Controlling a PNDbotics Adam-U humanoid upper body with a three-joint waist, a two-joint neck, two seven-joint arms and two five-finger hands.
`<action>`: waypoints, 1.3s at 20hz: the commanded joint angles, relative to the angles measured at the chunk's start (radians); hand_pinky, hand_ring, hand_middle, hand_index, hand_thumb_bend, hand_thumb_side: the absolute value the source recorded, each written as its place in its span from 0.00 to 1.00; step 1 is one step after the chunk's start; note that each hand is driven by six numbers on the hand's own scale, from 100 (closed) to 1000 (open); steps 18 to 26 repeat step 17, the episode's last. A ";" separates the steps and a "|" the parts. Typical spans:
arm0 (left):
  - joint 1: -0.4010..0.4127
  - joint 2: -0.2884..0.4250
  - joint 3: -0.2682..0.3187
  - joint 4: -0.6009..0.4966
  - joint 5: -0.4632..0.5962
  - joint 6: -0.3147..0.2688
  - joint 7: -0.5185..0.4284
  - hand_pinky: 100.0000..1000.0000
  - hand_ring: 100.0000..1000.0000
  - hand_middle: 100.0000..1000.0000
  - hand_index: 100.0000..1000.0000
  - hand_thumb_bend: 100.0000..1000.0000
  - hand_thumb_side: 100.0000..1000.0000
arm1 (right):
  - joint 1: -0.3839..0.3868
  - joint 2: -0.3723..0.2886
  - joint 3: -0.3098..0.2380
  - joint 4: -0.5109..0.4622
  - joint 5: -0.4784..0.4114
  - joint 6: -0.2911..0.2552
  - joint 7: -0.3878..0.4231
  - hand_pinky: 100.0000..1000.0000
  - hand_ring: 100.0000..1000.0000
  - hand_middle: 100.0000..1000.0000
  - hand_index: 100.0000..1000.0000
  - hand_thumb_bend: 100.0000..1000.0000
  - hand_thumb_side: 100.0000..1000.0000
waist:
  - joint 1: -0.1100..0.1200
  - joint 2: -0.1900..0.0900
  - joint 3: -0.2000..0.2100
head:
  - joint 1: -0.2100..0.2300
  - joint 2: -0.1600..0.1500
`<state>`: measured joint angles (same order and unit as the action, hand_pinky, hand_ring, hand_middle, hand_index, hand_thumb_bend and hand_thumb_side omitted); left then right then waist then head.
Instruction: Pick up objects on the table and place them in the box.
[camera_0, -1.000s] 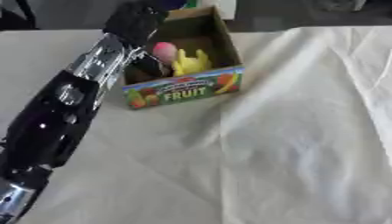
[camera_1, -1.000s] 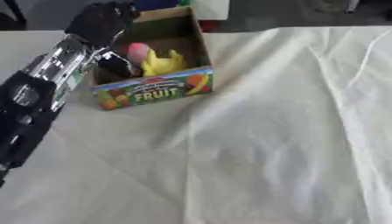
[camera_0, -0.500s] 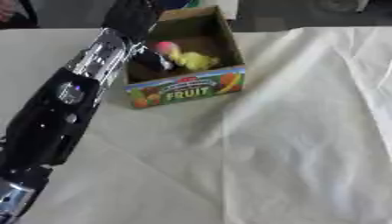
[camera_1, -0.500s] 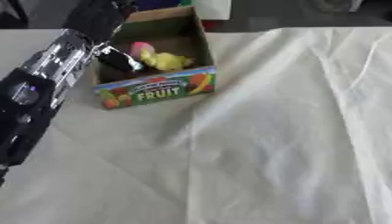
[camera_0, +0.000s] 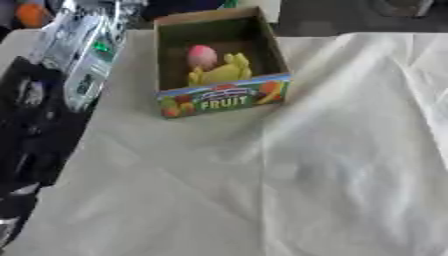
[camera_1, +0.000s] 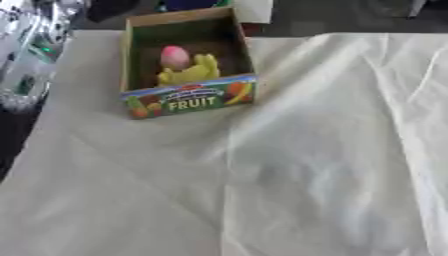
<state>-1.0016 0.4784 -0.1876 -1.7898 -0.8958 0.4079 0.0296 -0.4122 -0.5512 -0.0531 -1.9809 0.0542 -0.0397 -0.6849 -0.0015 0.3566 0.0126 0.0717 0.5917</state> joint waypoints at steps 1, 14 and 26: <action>0.041 0.031 0.044 -0.172 0.199 0.055 0.107 0.40 0.70 0.63 0.81 0.00 0.88 | -0.004 -0.030 -0.015 -0.019 0.006 -0.002 -0.006 0.60 0.63 0.48 0.68 0.00 0.60 | -0.003 -0.036 0.009 | -0.008 0.020; 0.296 0.014 0.157 -0.210 0.852 -0.264 0.467 0.40 0.68 0.60 0.80 0.00 0.98 | -0.001 -0.020 -0.032 -0.019 0.016 -0.013 -0.018 0.60 0.63 0.49 0.68 0.00 0.60 | -0.008 -0.079 0.043 | -0.066 0.050; 0.347 0.024 0.162 -0.210 0.899 -0.355 0.472 0.39 0.67 0.60 0.79 0.00 0.98 | 0.001 -0.020 -0.035 -0.019 0.017 -0.015 -0.020 0.60 0.63 0.49 0.68 0.00 0.60 | -0.010 -0.081 0.045 | -0.080 0.055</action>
